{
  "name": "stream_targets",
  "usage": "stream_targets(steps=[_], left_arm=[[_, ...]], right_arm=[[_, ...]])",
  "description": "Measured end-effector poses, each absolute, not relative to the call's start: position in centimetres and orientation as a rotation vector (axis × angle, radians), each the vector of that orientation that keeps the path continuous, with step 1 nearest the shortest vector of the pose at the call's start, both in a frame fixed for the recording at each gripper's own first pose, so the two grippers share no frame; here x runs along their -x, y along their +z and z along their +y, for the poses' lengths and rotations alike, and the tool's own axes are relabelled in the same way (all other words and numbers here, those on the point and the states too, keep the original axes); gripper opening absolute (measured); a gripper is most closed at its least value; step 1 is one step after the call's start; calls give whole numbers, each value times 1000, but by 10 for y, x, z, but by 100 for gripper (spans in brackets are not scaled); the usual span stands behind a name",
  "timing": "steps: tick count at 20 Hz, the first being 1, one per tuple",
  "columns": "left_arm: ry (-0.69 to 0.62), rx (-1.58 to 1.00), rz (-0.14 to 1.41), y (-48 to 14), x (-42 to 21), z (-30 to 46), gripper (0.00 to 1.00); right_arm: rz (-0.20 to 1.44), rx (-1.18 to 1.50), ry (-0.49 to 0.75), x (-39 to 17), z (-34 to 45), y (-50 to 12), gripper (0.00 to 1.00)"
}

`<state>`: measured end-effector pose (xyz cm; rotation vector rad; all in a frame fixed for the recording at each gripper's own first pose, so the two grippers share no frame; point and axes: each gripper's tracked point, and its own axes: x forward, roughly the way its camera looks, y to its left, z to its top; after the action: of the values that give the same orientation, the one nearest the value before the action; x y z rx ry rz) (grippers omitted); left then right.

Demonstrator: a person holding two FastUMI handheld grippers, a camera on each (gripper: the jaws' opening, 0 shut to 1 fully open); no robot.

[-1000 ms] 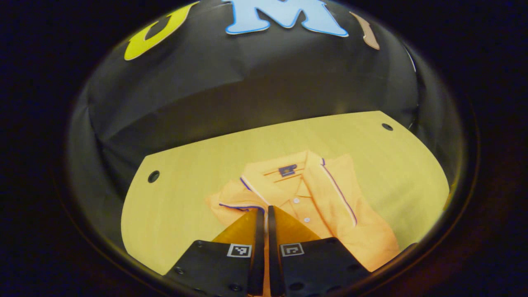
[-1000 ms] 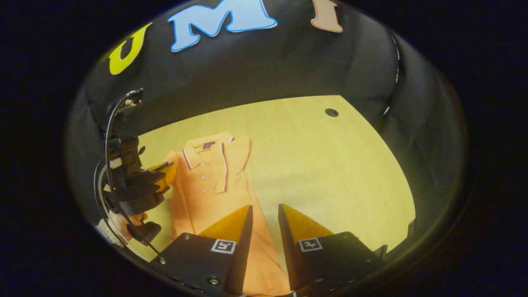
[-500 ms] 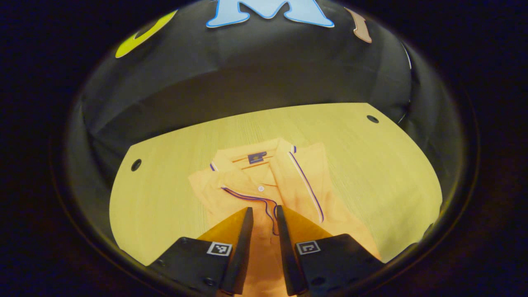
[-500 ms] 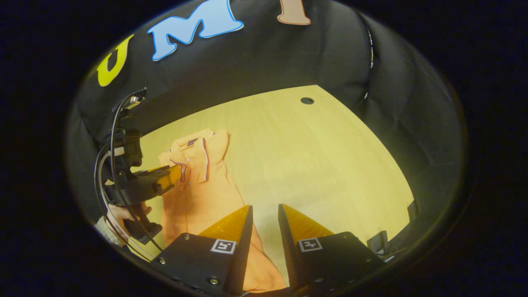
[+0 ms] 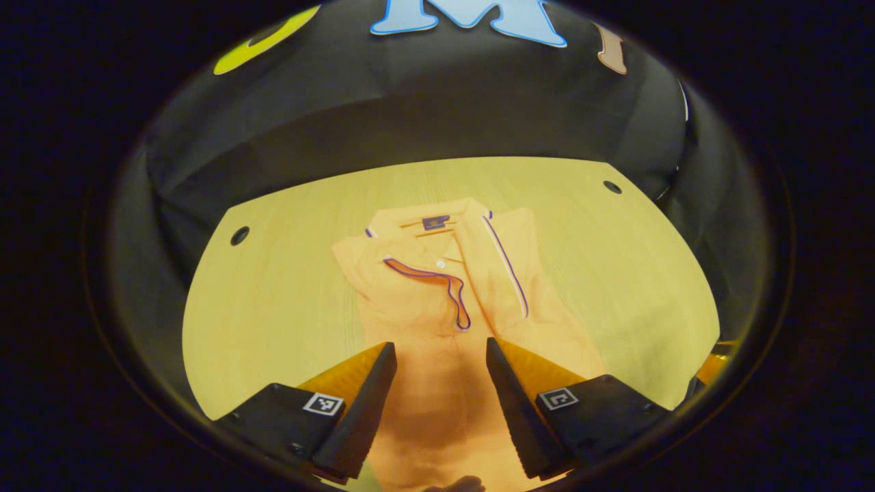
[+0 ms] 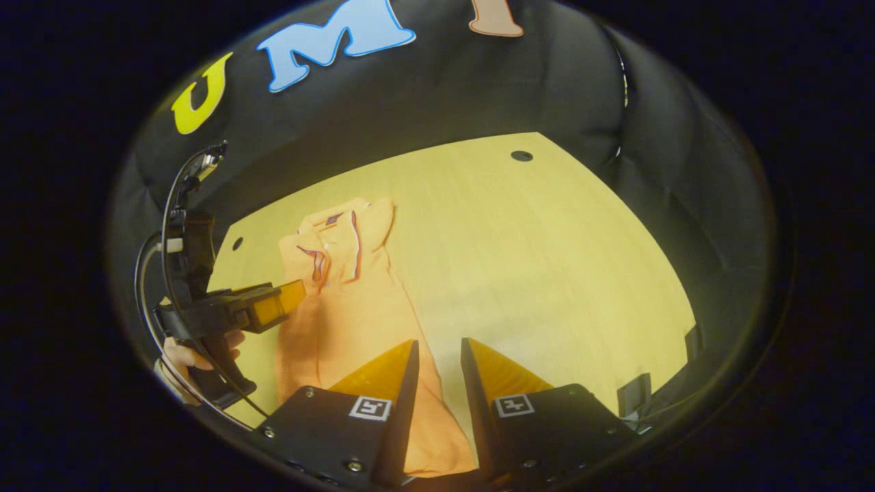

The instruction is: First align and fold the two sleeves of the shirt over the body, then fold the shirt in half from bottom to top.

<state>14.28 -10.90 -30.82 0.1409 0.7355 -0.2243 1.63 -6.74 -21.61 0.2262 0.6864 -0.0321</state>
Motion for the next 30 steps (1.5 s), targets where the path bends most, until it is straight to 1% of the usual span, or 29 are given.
stream_targets(steps=[1, 2, 3, 4, 5, 7, 9, 10, 11, 13, 14, 15, 16, 17, 19, 20, 21, 23, 26, 27, 30], left_arm=[[-220, -144, 747, -311, -132, -103, 88], [-221, -135, 764, -313, -118, -99, 92], [-224, -125, 785, -315, -103, -94, 88], [-222, -119, 805, -318, -89, -88, 92], [-217, -116, 825, -322, -76, -82, 89], [-224, -90, 866, -331, -46, -76, 91], [-210, -71, 911, -341, -20, -66, 88], [-201, -65, 931, -345, -8, -61, 89], [-189, -60, 950, -351, 3, -54, 89], [-168, -44, 985, -362, 25, -43, 89], [-157, -40, 1007, -367, 38, -39, 88], [-149, -36, 1034, -372, 49, -35, 89], [-143, -31, 1062, -376, 61, -33, 89], [-142, -27, 1086, -379, 72, -30, 89], [-141, -23, 1126, -383, 92, -26, 89], [-140, -16, 1144, -384, 101, -24, 89], [-137, -10, 1158, -383, 108, -21, 89], [-126, -1, 1185, -391, 116, -17, 89], [-118, 9, 1225, -398, 130, -12, 89], [-116, 7, 1237, -402, 133, -11, 88], [-108, 13, 1263, -412, 135, -12, 89]], right_arm=[[698, -223, -26, -13, -65, -220, 41], [710, -220, -22, -11, -63, -225, 41], [725, -215, -17, -8, -60, -230, 41], [744, -208, -10, -3, -55, -238, 41], [766, -199, -3, 1, -51, -245, 41], [812, -173, 11, 10, -44, -260, 40], [862, -150, 28, 21, -36, -275, 41], [886, -144, 42, 26, -31, -282, 46], [907, -138, 49, 30, -28, -289, 44], [949, -127, 63, 41, -22, -301, 44], [972, -123, 71, 47, -20, -307, 42], [995, -116, 77, 52, -17, -313, 42], [1021, -108, 88, 58, -15, -320, 46], [1045, -94, 90, 63, -14, -326, 53], [1094, -71, 94, 73, -12, -338, 55], [1122, -63, 102, 78, -11, -343, 55], [1145, -53, 102, 82, -11, -348, 58], [1182, -42, 99, 88, -10, -357, 58], [1214, -47, 88, 93, -8, -368, 58], [1218, -42, 84, 93, -9, -370, 58], [1233, -39, 79, 94, -7, -374, 58]])
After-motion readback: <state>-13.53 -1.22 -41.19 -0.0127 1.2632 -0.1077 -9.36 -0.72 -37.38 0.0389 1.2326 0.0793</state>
